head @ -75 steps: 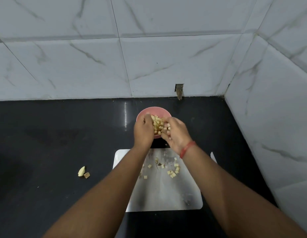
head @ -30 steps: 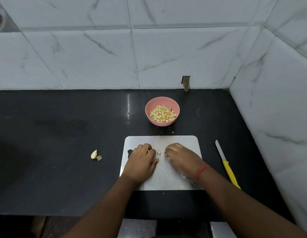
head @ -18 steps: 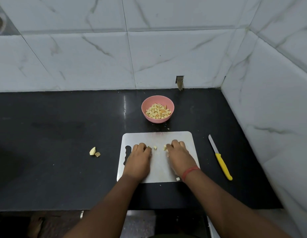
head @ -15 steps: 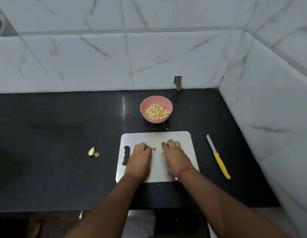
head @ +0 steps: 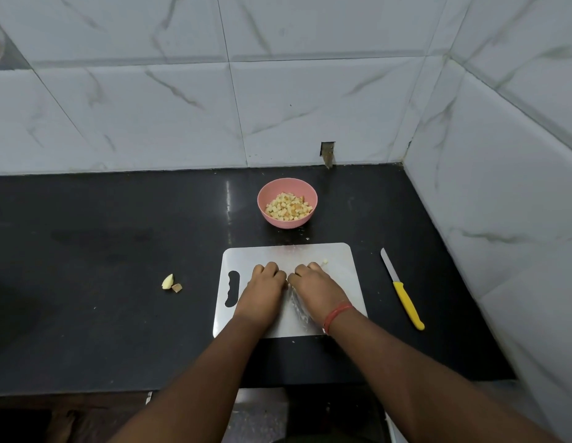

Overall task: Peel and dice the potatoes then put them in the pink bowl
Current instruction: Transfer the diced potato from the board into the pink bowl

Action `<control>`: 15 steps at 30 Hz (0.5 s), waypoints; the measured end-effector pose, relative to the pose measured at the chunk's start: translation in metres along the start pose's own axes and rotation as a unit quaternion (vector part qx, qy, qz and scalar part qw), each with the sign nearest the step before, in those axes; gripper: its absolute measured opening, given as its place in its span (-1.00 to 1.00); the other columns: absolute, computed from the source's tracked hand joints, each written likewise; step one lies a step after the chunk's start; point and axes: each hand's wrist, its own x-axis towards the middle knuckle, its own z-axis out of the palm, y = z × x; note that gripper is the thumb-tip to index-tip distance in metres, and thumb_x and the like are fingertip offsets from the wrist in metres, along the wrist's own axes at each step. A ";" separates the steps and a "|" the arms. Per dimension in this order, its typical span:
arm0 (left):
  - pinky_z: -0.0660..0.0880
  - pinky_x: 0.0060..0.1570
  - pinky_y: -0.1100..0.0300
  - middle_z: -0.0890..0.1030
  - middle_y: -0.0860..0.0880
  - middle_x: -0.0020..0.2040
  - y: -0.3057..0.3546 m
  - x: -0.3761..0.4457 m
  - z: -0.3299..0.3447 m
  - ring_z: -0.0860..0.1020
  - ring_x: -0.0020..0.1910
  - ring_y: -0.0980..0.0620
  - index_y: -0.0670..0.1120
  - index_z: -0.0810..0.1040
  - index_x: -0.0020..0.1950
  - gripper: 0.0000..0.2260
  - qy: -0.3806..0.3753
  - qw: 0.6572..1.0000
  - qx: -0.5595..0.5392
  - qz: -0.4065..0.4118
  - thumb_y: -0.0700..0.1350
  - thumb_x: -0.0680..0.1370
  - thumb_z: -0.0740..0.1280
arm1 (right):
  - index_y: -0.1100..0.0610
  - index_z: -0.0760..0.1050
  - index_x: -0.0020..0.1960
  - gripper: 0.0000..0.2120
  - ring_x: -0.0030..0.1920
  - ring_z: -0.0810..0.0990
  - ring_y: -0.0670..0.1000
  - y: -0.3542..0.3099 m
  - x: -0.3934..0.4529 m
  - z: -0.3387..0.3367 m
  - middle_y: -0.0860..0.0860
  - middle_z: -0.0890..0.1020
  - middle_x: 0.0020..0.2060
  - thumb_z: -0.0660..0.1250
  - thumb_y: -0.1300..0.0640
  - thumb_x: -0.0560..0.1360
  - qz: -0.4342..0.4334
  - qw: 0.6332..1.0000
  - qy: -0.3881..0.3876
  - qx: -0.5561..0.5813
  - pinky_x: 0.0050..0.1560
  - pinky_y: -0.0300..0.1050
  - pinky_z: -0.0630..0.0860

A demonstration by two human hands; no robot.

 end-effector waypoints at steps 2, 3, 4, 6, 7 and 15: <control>0.46 0.03 0.07 0.43 -0.05 0.10 -0.001 0.000 0.000 0.34 0.08 -0.04 -0.12 0.52 0.12 -0.82 0.000 1.000 0.001 0.015 -0.22 0.65 0.14 | 0.12 0.51 0.12 -0.73 0.10 0.44 0.11 0.003 0.002 -0.001 0.05 0.51 0.03 0.24 0.34 0.48 -0.010 1.000 0.000 0.003 0.01 -0.05 0.52; 0.46 0.06 0.06 0.44 -0.05 0.11 -0.003 0.000 0.001 0.35 0.09 -0.04 -0.12 0.53 0.13 -0.81 0.001 1.000 -0.002 0.024 -0.22 0.65 0.14 | 0.13 0.51 0.12 -0.73 0.10 0.45 0.12 0.005 0.003 0.000 0.07 0.52 0.03 0.20 0.35 0.49 -0.018 1.000 0.001 0.003 0.01 -0.03 0.52; 0.46 0.09 0.06 0.45 -0.05 0.11 -0.006 0.001 0.003 0.36 0.09 -0.04 -0.12 0.54 0.14 -0.80 0.001 0.999 -0.004 0.032 -0.22 0.65 0.15 | 0.14 0.52 0.11 -0.72 0.10 0.45 0.12 0.007 0.005 0.000 0.08 0.52 0.02 0.18 0.36 0.49 -0.025 1.000 0.001 0.008 0.01 -0.02 0.52; 0.43 0.10 0.15 0.48 -0.03 0.13 -0.010 0.003 0.006 0.37 0.08 -0.02 -0.10 0.57 0.15 -0.80 0.015 0.999 -0.015 0.040 -0.21 0.64 0.17 | 0.15 0.55 0.11 -0.71 0.09 0.48 0.13 0.013 0.008 -0.004 0.10 0.54 0.01 0.20 0.36 0.47 -0.023 0.999 -0.007 0.036 0.01 -0.05 0.48; 0.40 0.08 0.19 0.50 -0.01 0.12 -0.011 0.004 0.007 0.38 0.06 0.00 -0.09 0.59 0.13 -0.81 0.028 0.998 -0.035 0.032 -0.20 0.64 0.20 | 0.15 0.57 0.10 -0.72 0.08 0.51 0.12 0.015 0.009 -0.006 0.10 0.56 0.01 0.24 0.35 0.45 -0.009 0.997 -0.009 0.072 0.01 -0.07 0.46; 0.43 -0.02 0.42 0.59 0.19 -0.04 -0.007 0.010 -0.016 0.55 -0.05 0.25 0.04 0.65 -0.07 -0.90 0.151 0.928 -0.314 -0.131 -0.14 0.59 0.39 | 0.14 0.66 -0.03 -0.91 -0.04 0.69 0.07 0.036 0.001 -0.023 0.09 0.71 -0.08 0.46 0.24 0.47 0.309 0.674 -0.004 0.670 0.06 -0.03 0.62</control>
